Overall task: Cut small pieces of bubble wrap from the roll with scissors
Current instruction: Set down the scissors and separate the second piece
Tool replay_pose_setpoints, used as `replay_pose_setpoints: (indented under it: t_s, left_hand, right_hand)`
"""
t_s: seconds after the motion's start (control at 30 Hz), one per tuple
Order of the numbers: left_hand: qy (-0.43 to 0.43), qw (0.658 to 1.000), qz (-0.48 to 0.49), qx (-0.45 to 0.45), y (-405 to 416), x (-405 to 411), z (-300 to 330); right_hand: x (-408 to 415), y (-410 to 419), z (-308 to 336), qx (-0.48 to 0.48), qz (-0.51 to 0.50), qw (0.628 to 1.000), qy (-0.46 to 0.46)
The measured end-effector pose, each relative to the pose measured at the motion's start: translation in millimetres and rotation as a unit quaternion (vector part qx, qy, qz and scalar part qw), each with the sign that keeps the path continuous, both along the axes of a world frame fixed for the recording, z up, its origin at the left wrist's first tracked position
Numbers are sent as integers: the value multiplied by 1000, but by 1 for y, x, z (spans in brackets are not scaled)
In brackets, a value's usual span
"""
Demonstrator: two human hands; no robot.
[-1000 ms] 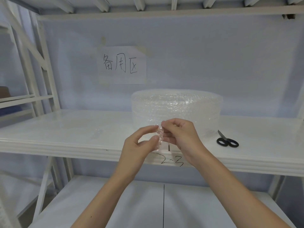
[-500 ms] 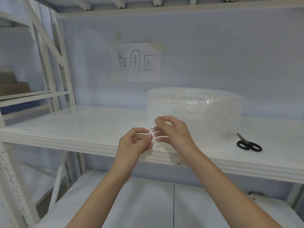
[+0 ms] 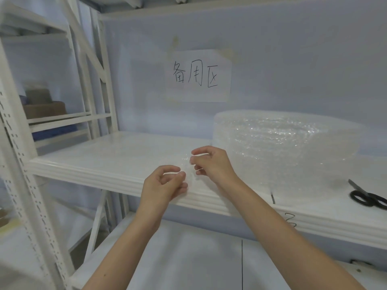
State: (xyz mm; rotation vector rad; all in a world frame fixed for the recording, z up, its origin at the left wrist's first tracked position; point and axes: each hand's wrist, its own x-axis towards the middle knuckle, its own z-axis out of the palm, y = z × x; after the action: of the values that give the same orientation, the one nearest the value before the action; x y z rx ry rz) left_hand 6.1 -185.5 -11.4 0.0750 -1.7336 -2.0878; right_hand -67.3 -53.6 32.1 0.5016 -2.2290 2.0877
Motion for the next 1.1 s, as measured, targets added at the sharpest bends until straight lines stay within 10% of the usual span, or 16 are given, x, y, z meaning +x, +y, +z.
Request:
replay_pose_setpoints:
  t_s: [0.83,1.1]
  left_hand:
    - [-7,999,-36,0,16,1,3]
    - [-10,986,-139,-88,102,0,13]
  right_hand:
    - [46,47,-9,211,-7,973,88]
    - [90,203,-7,288,-253,909,165]
